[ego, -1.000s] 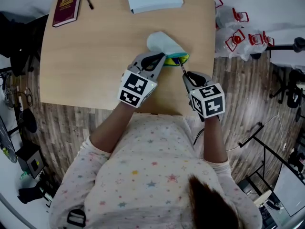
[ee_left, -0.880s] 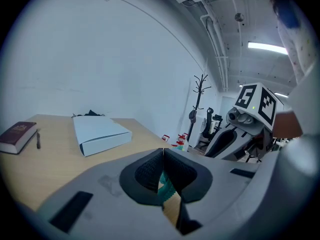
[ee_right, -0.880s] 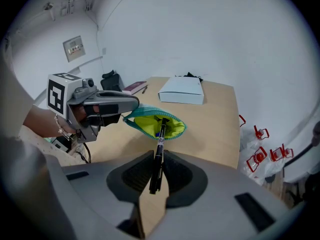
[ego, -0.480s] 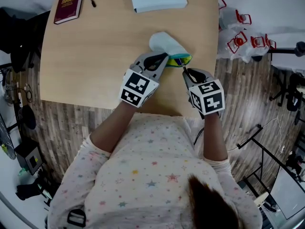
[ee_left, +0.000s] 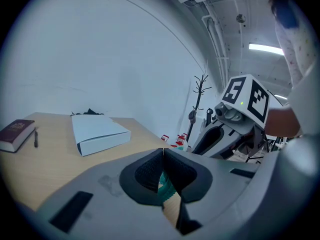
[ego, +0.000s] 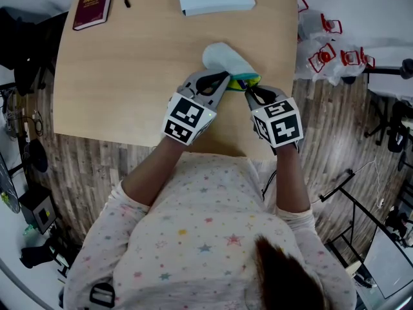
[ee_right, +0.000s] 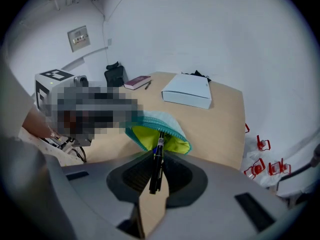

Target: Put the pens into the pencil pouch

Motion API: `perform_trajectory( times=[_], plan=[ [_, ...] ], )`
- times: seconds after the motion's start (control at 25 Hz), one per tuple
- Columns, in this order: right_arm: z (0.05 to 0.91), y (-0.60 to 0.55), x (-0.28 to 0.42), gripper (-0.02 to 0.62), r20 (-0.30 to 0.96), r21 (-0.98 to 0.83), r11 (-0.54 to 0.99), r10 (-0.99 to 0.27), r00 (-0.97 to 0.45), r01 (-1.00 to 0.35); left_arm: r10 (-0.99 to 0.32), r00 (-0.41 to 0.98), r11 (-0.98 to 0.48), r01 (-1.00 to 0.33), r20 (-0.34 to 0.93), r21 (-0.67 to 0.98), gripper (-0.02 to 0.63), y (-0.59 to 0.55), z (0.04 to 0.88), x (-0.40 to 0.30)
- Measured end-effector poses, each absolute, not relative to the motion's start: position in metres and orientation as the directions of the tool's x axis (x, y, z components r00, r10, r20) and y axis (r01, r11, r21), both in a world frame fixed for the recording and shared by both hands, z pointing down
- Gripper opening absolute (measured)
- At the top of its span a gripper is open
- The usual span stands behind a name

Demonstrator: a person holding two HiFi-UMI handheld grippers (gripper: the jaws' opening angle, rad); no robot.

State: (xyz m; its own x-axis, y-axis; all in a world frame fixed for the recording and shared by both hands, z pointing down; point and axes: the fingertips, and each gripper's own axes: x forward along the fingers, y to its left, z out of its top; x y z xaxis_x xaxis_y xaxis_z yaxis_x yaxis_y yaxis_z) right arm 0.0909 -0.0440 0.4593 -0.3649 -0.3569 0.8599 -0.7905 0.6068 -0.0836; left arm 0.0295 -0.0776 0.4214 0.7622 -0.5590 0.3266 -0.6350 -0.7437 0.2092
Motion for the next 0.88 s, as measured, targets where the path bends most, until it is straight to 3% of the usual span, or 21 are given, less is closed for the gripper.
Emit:
perform_trajectory(
  times=[0.88],
  plan=[
    [0.466,-0.071,0.069,0.063,0.884,-0.022,0.655,-0.340,-0.321,-0.755,-0.565,0.755,-0.736,-0.643,0.333,0.212,0.015,-0.080,0.419,0.028]
  ],
)
